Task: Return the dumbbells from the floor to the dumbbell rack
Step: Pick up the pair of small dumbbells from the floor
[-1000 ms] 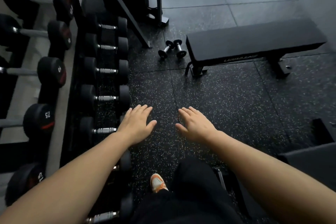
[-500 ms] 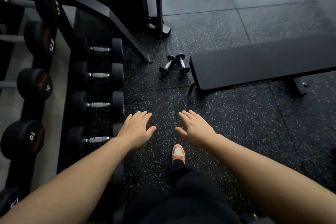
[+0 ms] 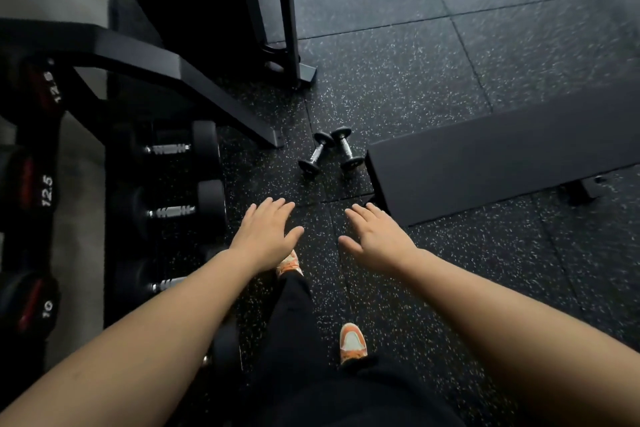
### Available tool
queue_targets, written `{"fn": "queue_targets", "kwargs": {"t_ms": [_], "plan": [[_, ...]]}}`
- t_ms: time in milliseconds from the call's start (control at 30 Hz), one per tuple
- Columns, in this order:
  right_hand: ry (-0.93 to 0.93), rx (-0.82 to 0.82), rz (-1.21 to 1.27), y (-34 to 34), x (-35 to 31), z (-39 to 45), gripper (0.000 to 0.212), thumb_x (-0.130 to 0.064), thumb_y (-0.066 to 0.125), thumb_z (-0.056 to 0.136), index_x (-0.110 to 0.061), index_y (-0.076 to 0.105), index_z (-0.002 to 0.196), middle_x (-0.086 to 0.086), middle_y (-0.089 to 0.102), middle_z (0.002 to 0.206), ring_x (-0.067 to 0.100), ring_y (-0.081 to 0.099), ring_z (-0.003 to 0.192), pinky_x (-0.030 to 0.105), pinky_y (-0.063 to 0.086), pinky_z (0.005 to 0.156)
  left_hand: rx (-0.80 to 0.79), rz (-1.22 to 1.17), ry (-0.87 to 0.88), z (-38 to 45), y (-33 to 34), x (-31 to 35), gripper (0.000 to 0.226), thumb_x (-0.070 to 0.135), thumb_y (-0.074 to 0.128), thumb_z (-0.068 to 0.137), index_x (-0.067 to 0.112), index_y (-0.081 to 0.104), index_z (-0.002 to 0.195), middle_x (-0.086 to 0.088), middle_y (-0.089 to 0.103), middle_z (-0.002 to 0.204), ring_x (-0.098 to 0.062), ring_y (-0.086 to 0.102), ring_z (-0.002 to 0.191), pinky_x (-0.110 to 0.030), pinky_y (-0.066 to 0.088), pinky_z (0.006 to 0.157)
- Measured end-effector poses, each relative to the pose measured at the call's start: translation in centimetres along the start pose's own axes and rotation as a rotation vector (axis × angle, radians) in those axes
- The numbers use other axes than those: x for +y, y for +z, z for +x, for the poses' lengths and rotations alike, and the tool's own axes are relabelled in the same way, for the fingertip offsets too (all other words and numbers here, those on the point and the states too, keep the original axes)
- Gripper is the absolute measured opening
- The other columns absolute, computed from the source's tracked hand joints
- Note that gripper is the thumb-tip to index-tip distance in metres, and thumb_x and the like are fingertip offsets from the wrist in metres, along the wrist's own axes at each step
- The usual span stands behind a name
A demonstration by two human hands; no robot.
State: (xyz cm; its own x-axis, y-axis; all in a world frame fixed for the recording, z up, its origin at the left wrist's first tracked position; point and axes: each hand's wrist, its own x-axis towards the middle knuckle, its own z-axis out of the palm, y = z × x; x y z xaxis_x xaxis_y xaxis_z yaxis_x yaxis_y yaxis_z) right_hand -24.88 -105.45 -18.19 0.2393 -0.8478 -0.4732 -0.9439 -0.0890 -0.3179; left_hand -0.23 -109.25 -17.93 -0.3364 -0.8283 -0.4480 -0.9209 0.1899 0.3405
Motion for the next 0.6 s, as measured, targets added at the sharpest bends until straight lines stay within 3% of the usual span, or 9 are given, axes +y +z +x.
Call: {"fn": "queue_targets", "kwargs": {"t_ms": [300,600], "plan": [[0.142,-0.043,0.045,-2.9,1.9,15.1,0.072,-0.055,0.038,0.097,-0.012,0.027,0.153,0.011,0.026,0.161,0.032,0.017,0.148,0.043,0.013,0.121,-0.150,0.009,0.038,16.4,-2.3,-4.4,0.066,0.053,0.038,0.096,0.019,0.028,0.151,-0.007,0.024,0.161,-0.024,0.013,0.148,-0.046,0.007,0.120],[0.175,-0.147,0.063,-2.7,10.1,29.9,0.069,-0.051,0.036,0.098,-0.009,0.027,0.152,0.013,0.025,0.160,0.032,0.016,0.147,0.043,0.011,0.121,-0.228,0.026,0.014,31.9,0.2,-5.2,0.065,0.051,0.039,0.095,0.017,0.031,0.150,-0.009,0.029,0.158,-0.025,0.019,0.146,-0.048,0.011,0.119]]}}
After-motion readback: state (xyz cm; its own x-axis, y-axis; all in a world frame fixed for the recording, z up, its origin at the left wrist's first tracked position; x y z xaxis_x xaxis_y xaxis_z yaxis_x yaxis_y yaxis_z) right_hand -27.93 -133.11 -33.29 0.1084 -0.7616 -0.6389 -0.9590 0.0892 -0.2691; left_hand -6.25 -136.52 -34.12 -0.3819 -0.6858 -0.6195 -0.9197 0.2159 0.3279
